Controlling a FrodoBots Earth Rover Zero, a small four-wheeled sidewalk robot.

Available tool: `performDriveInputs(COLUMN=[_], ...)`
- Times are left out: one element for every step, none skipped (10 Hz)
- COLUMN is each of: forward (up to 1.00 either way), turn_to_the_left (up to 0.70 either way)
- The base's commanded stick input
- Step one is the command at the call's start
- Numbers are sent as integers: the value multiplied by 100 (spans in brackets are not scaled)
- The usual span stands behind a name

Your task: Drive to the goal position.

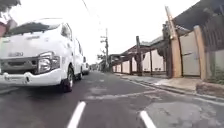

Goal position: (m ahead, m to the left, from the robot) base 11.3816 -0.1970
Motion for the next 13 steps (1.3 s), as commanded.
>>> performDriveInputs(forward=[85,85,85,85,85,85,85,85,85,85,85,85,85], turn_to_the_left=[0,0,0,0,0,0,0,0,0,0,0,0,0])
